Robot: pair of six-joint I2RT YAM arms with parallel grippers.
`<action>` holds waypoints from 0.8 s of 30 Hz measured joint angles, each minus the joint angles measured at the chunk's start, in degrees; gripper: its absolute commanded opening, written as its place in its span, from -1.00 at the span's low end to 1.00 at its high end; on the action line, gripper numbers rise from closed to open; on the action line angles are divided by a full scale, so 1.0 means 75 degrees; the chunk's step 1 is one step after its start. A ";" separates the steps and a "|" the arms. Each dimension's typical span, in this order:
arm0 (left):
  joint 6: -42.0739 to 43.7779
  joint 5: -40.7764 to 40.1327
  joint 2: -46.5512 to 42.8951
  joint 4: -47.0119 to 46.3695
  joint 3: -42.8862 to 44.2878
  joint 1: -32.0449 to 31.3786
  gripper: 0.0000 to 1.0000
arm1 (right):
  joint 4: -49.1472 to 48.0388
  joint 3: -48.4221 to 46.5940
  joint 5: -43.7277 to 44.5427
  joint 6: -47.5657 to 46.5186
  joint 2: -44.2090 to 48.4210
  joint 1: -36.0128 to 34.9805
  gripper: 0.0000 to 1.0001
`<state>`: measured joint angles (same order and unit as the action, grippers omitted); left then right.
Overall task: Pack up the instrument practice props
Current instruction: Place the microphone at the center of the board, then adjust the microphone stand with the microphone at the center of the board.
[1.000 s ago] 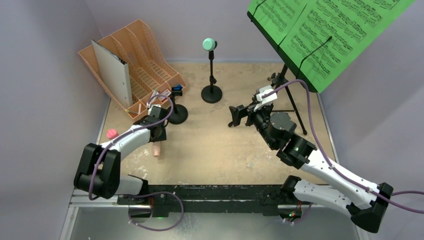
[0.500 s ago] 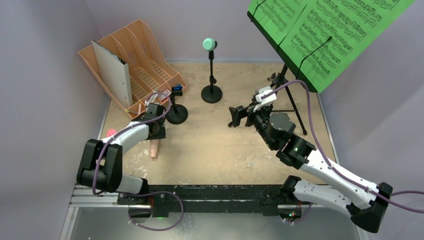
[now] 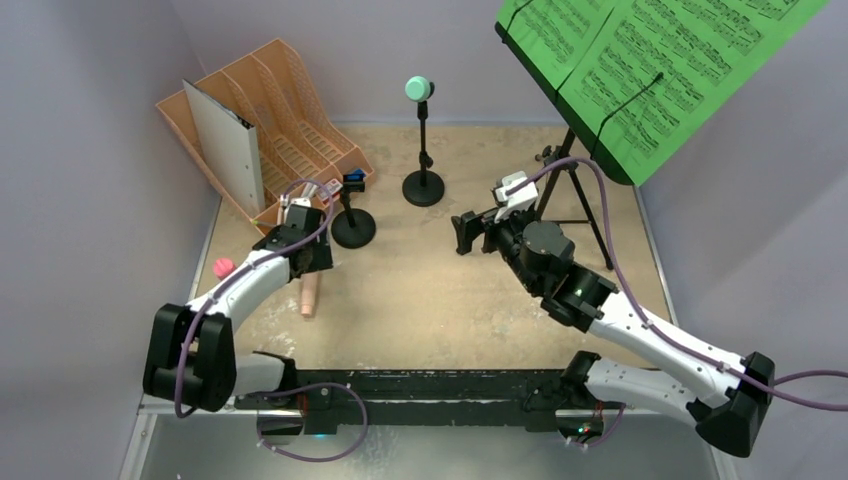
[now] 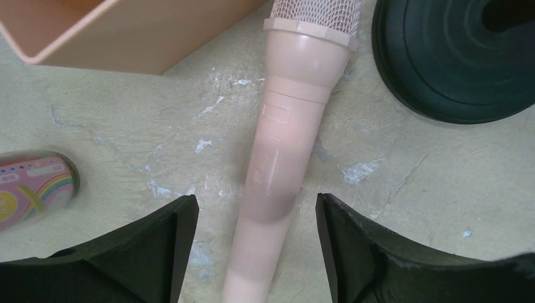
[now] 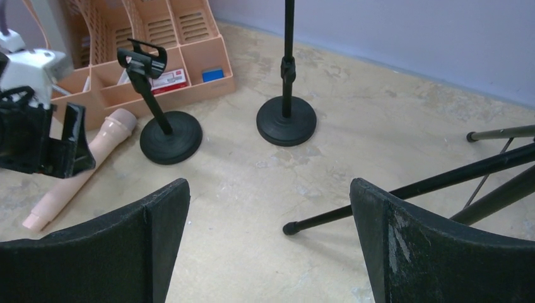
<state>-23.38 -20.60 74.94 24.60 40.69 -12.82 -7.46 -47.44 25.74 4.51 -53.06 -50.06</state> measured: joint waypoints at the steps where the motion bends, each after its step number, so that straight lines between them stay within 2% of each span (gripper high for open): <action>1: -0.0006 0.0006 -0.0117 0.0009 0.0000 0.0000 0.45 | -0.0003 0.0000 -0.0006 0.0003 -0.0055 0.0000 0.98; 7: 0.0000 0.0204 -0.0991 0.0076 0.0003 0.0000 0.51 | -0.0122 0.0000 -0.0227 0.0125 -0.0364 0.0000 0.98; 19: 0.0102 0.0367 -0.3640 0.0067 0.0041 -0.0035 0.64 | -0.0702 -0.0335 -0.0181 0.0624 -0.1349 0.0000 0.98; 24: 0.0344 -0.0230 -0.4392 0.0076 0.0047 -0.0720 0.97 | -0.0968 -0.0411 0.0050 0.0641 -0.1626 0.0000 0.98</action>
<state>-20.80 -22.33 42.00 25.17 41.04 -18.22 -14.72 -50.52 26.11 9.32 -65.25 -50.06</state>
